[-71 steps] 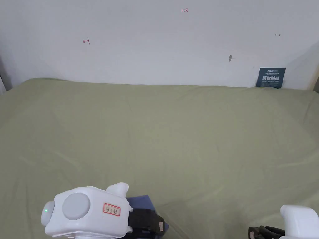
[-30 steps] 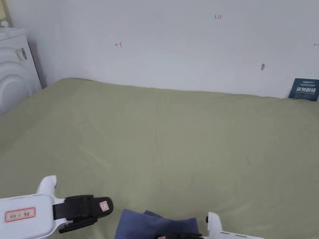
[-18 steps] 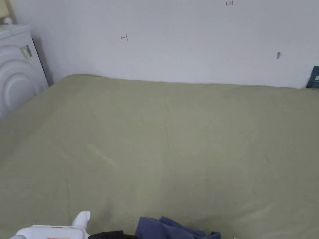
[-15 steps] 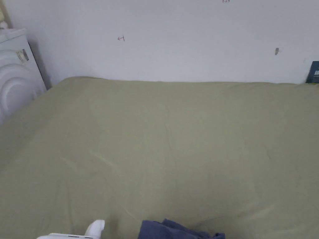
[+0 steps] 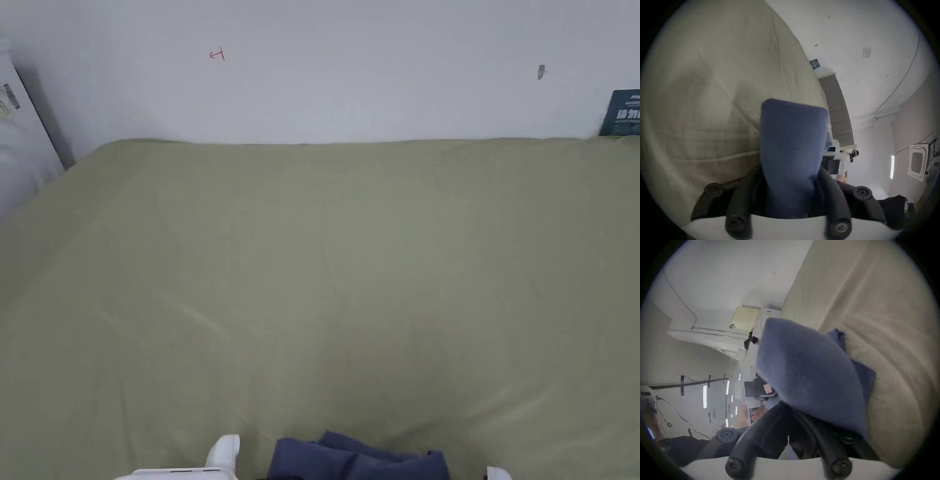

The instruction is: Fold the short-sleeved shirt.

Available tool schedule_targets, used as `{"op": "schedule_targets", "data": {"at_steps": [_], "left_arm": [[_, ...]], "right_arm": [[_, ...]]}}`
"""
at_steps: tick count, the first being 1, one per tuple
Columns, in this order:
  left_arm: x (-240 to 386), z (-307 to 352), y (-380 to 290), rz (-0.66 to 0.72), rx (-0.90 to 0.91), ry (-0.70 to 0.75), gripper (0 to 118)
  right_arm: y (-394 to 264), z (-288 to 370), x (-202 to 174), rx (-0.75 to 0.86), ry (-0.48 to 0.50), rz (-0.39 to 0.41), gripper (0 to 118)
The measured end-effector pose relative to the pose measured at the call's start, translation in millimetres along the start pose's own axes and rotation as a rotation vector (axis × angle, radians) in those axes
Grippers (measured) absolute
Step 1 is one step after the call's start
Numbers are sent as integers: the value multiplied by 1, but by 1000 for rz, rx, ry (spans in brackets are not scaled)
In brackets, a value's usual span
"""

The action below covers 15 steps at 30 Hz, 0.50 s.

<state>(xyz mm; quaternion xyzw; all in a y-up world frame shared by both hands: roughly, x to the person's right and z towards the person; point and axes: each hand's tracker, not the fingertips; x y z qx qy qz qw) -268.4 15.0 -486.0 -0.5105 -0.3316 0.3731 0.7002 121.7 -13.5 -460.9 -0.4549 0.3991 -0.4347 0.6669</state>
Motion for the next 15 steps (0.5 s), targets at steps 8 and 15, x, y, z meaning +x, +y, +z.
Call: {"op": "schedule_targets", "data": {"at_steps": [8,15], "left_arm": [[-18,46,16,-2,44,-2,27],[-62,207,77,-38,169,169,27]], "right_arm": [[5,8,-9,72,-41,42,1],[15,10,-49,108,-17,103,1]]}}
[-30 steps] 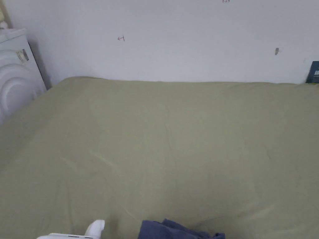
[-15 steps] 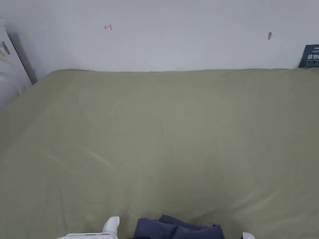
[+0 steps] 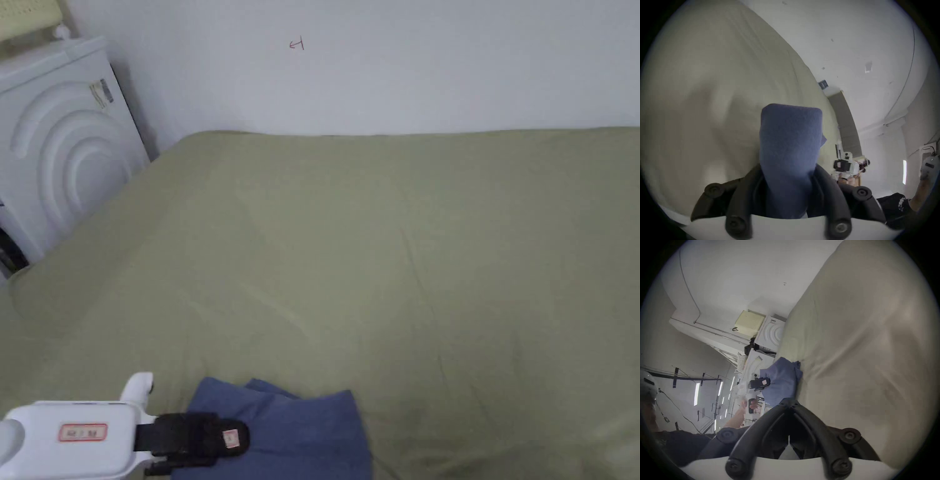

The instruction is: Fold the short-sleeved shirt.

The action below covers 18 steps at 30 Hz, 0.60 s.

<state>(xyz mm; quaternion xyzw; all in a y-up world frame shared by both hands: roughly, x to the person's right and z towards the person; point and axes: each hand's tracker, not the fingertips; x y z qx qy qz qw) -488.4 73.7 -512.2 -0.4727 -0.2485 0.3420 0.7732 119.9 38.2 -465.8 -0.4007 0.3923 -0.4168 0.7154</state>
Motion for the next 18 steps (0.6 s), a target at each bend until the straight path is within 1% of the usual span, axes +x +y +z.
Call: {"op": "schedule_targets", "data": {"at_steps": [1,3,4,6,8,9,10,11,12,13,14,15,17,18], "left_arm": [[-13,22,12,24,-4,49,27],[-39,61,33,31,-15,130,27],[-47,80,41,26,-9,226,27],[-73,113,54,45,-32,308,27],[-97,138,61,75,-37,342,27],[-107,146,66,110,-24,407,27],[-114,148,67,141,-18,460,35],[-124,148,67,172,-14,467,48],[-117,138,59,226,-19,420,57],[-116,133,55,249,-9,447,57],[-115,132,52,210,1,460,86],[-108,136,48,206,21,465,102],[-83,153,38,177,64,426,101],[-66,170,37,157,105,446,101]], "right_arm": [[1,0,-6,2,7,5,1],[0,-3,-15,-3,27,13,1],[-1,-4,-20,-5,29,20,1],[-5,-8,-30,-27,23,37,1],[-10,-8,-35,-52,7,54,1],[-12,-8,-39,-64,-7,64,2],[-15,-7,-40,-71,-14,65,2],[-16,-7,-41,-80,-22,70,2],[-18,-5,-41,-79,-24,67,2],[-19,-3,-41,-76,-27,58,2],[-20,0,-41,-73,-23,50,2],[-21,3,-43,-69,-18,42,2],[-19,15,-51,-56,-31,69,2],[-17,23,-57,-52,-38,86,2]]}}
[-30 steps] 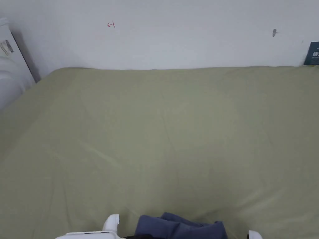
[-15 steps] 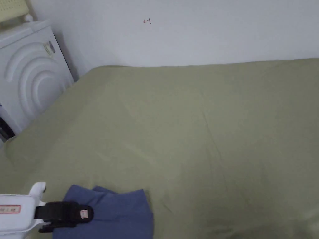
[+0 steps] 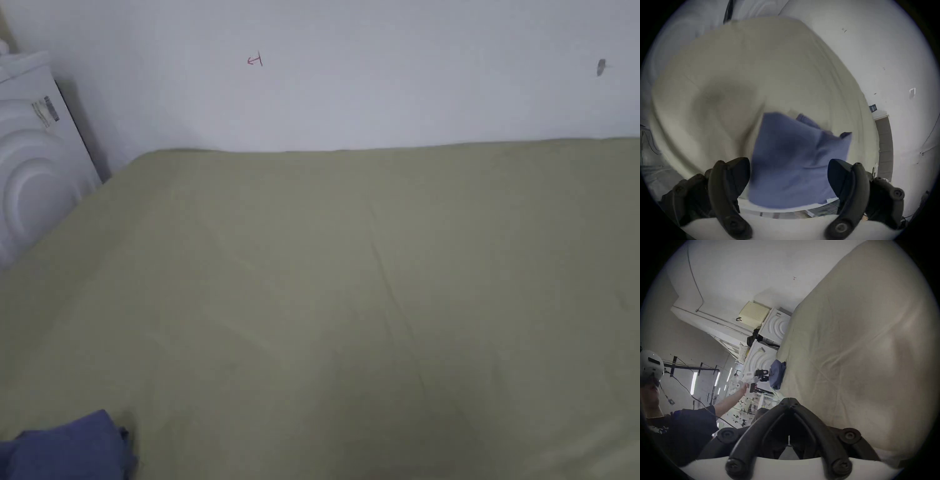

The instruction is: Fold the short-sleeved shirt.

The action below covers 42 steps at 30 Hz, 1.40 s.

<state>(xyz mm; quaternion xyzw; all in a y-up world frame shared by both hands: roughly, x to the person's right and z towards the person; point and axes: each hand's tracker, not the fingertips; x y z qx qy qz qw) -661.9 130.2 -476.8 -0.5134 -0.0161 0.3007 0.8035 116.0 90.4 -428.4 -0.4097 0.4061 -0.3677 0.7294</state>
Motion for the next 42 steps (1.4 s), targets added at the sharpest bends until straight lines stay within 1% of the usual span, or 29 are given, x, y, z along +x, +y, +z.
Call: {"op": "schedule_targets", "data": {"at_steps": [2,4,5,6,7,8,9,10,11,12,13,14,16,17,19,20,21,23,25,27,29,31,33,36,38,39,40,41,42], "left_arm": [[29,52,-3,-56,112,142,101],[76,97,-15,-88,220,229,100],[101,111,-24,-90,253,237,96],[132,128,-36,-108,313,240,85],[169,136,-51,-152,377,207,62],[205,140,-68,-213,423,197,32],[247,142,-93,-354,496,184,0],[250,135,-92,-465,552,173,0],[282,132,-116,-553,617,180,0],[315,124,-136,-573,641,157,0],[346,114,-157,-528,648,140,0],[370,104,-180,-523,686,117,0],[420,81,-218,-555,718,34,0],[442,69,-234,-579,740,49,0],[482,44,-260,-616,780,36,0],[495,35,-270,-638,795,26,0],[508,26,-279,-627,793,25,0],[530,5,-291,-682,839,21,0],[541,-13,-307,-699,894,62,0],[545,-28,-315,-669,890,79,0],[538,-34,-318,-635,873,51,0],[541,-36,-324,-664,862,63,0],[546,-35,-323,-693,876,117,0],[548,-29,-320,-663,875,69,0],[552,-26,-323,-669,902,90,0],[553,-26,-323,-669,916,114,7],[553,-26,-322,-661,923,136,37],[553,-27,-322,-650,937,151,76],[552,-28,-320,-632,933,168,109]], "right_arm": [[4,20,-12,36,-1,50,2],[11,43,-28,87,-43,123,2],[15,53,-36,113,-81,165,2],[21,64,-48,132,-131,243,2],[26,76,-57,148,-150,300,2],[32,84,-65,151,-187,331,2],[38,93,-77,165,-218,387,2],[43,102,-88,184,-247,425,2],[47,113,-94,202,-288,473,2],[49,121,-107,229,-319,532,2],[50,128,-121,258,-372,568,2],[50,133,-134,284,-427,615,2],[48,142,-158,365,-532,713,2],[47,144,-169,419,-601,752,2],[49,145,-189,503,-734,812,2],[49,145,-197,545,-791,829,2],[48,145,-205,604,-873,839,2],[48,145,-209,692,-949,843,2],[42,145,-202,784,-1029,841,2],[38,142,-184,836,-1079,832,2],[35,140,-168,842,-1110,803,2],[31,136,-155,806,-1153,758,2],[27,137,-147,806,-1148,739,2],[26,139,-144,806,-1123,672,2],[28,140,-144,804,-1130,676,4],[28,141,-147,807,-1138,677,18],[29,142,-148,809,-1145,684,58],[31,143,-149,810,-1152,693,84],[32,145,-150,820,-1182,710,101]]}}
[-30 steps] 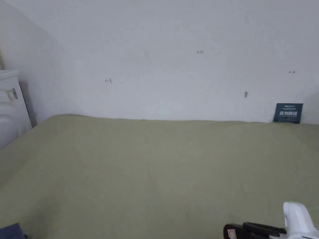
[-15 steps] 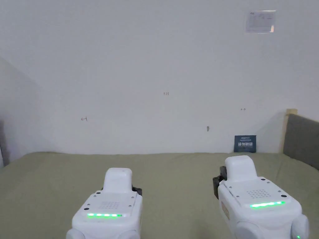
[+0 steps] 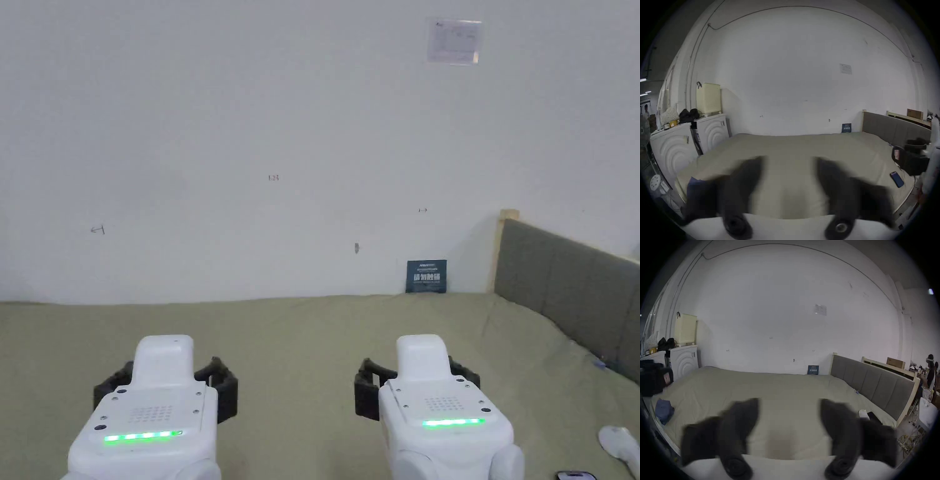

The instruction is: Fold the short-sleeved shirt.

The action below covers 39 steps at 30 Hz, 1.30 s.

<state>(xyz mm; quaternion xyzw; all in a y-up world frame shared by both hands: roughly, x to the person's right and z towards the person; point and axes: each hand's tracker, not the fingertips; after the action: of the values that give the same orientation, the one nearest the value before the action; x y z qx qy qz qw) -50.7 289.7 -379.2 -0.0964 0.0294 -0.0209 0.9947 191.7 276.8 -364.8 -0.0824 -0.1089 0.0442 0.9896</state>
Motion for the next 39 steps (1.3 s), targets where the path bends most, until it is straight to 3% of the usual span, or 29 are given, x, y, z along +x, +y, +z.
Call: {"op": "schedule_targets", "data": {"at_steps": [1,2,5,10,23,27,31,34,37,39], "left_arm": [[-2,-2,-1,19,-11,9,118],[-3,4,-3,45,-6,16,118],[-12,2,-1,99,29,-15,118],[-9,-1,0,54,15,-13,118],[-6,5,2,52,33,-34,118],[-6,6,6,52,27,-33,118],[-6,5,9,47,27,-11,118],[-7,5,9,52,22,-52,118],[-8,11,9,54,30,-59,118],[-8,11,11,54,35,-66,118]], "right_arm": [[0,0,-2,30,35,-16,105],[2,3,-1,66,71,-22,105],[3,11,-5,132,31,34,105],[4,10,-9,120,40,42,105],[13,11,2,104,46,-30,105],[16,11,8,70,125,-47,105],[14,14,17,118,254,-172,105],[12,23,19,169,199,-236,105],[14,23,24,183,251,-261,105],[20,19,24,134,268,-215,105]]}}
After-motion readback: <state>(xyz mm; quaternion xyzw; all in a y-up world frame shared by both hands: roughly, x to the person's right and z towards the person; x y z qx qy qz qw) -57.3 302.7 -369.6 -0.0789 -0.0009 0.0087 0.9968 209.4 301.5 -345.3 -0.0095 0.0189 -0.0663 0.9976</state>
